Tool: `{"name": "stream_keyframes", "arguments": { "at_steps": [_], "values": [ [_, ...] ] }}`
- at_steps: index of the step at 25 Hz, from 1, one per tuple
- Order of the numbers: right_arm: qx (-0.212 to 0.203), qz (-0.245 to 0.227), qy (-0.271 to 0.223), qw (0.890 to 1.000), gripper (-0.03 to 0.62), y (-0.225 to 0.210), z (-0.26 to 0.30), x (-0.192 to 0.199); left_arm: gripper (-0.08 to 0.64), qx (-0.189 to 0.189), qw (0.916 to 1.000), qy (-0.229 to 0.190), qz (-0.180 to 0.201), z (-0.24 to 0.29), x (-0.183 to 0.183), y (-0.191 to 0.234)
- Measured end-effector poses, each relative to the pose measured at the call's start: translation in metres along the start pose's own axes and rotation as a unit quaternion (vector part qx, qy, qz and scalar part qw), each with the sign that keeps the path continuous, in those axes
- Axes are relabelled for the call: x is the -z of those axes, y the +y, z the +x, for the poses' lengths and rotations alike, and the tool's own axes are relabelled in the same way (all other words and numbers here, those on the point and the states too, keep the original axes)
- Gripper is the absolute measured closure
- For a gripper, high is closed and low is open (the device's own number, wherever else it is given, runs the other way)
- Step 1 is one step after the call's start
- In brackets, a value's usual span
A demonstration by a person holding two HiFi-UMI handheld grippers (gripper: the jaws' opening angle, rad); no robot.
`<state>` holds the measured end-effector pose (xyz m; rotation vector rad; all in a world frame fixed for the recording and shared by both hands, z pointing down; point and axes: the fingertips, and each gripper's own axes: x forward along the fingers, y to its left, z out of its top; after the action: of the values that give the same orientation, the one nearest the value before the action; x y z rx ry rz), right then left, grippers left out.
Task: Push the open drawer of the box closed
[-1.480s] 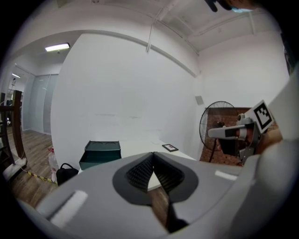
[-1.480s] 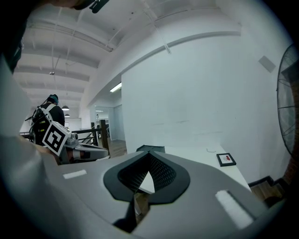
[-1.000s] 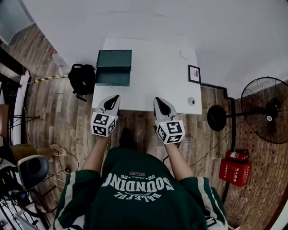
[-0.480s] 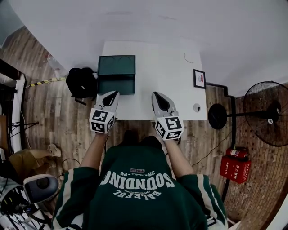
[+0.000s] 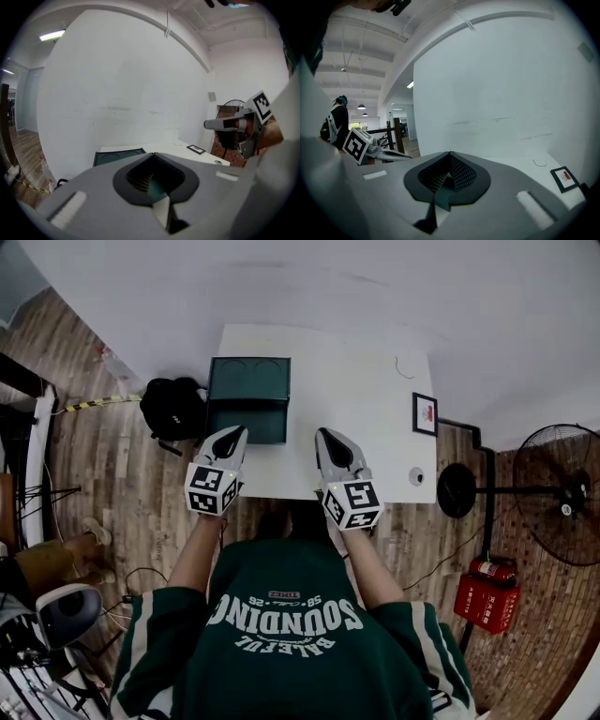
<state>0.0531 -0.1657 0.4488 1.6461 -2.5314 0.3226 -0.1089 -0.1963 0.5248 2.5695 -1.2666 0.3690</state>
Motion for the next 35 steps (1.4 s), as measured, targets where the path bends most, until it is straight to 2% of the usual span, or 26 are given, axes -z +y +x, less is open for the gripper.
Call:
{"name": "stream_keyframes", "arguments": {
  "at_steps": [6, 13, 22, 26, 31, 35],
  "values": [
    [-0.028, -0.002, 0.013, 1.000, 0.594, 0.004, 0.030, 0.005, 0.508, -0.020, 0.9997, 0.010, -0.012, 0.003, 0.011, 0.018],
    [-0.062, 0.006, 0.056, 0.996, 0.594, 0.012, 0.046, 0.039, 0.506, -0.037, 0.9969, 0.052, -0.046, 0.002, 0.060, 0.018],
    [-0.073, 0.017, 0.091, 0.993, 0.594, 0.015, 0.047, 0.070, 0.506, -0.040, 0.9904, 0.109, -0.076, 0.005, 0.115, 0.012],
    [-0.074, 0.017, 0.097, 0.992, 0.594, 0.013, 0.045, 0.073, 0.484, -0.034, 0.9851, 0.144, -0.088, 0.014, 0.138, 0.009],
    [-0.074, 0.019, 0.104, 0.992, 0.594, 0.007, 0.046, 0.077, 0.400, -0.058, 0.9766, 0.173, -0.113, 0.026, 0.162, 0.017],
    [-0.076, 0.018, 0.110, 0.991, 0.594, 0.004, 0.047, 0.079, 0.394, -0.067, 0.9702, 0.191, -0.134, 0.035, 0.176, 0.022]
  ]
}}
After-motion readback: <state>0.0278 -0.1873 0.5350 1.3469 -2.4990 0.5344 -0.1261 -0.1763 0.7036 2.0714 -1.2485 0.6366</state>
